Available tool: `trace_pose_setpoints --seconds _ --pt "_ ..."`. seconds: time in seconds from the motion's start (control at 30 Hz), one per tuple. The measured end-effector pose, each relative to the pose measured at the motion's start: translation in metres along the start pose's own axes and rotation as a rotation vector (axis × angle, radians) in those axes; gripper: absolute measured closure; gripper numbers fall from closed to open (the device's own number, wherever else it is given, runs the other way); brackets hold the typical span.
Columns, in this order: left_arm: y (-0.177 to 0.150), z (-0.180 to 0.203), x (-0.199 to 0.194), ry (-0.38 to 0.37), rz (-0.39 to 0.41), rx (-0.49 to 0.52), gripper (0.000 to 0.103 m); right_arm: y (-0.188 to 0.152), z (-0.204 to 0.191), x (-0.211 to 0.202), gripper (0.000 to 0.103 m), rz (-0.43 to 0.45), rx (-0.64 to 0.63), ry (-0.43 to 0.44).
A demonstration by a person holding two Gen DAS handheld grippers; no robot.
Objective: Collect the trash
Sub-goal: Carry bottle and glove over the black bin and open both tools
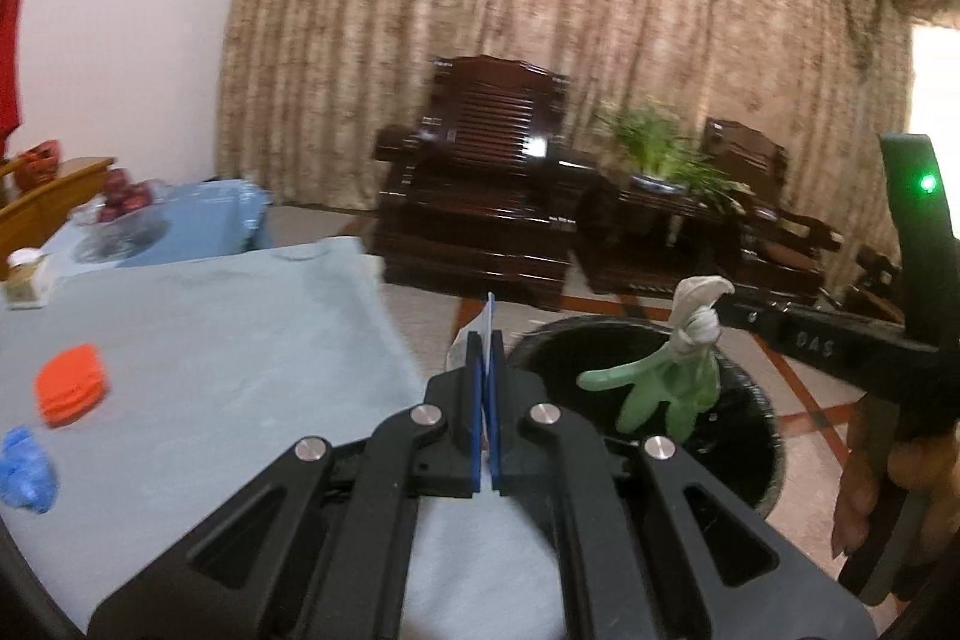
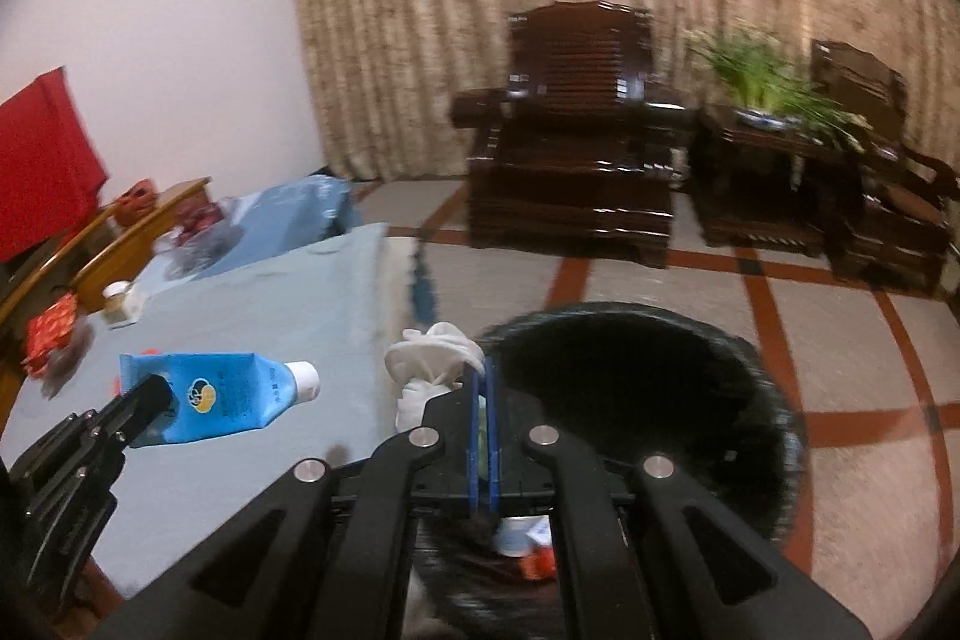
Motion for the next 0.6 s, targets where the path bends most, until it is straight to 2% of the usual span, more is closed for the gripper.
trace_pose_setpoints --seconds 0.2,0.37,0.43,0.5,0.6 --pt "-0.014 0.052 0.038 -0.067 -0.033 0.020 0.102 -0.010 0.053 0.006 0.101 -0.021 0.045 -0.079" --pt "-0.034 0.076 0.068 -0.078 -0.072 0.035 0.101 -0.023 0.079 0.014 0.101 -0.056 0.061 -0.121" --pt "-0.043 0.083 0.081 -0.088 -0.100 0.027 0.093 -0.033 0.087 0.022 0.098 -0.110 0.081 -0.143" --pt "-0.050 0.085 0.087 -0.082 -0.119 0.037 0.066 -0.039 0.093 0.021 0.090 -0.117 0.098 -0.165" --pt "-0.047 0.082 0.084 -0.070 -0.110 0.039 0.059 -0.044 0.095 0.014 0.080 -0.110 0.098 -0.179"
Point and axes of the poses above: each gripper's, at about its wrist camera, not at the fingertips, and x roughly the way its jaws point, z to its right, y to its top, the point moved 5 cm from there along x, roughly the way its jaws point, and after that the axes turned 12 degrees about z, right-handed, at the moved point
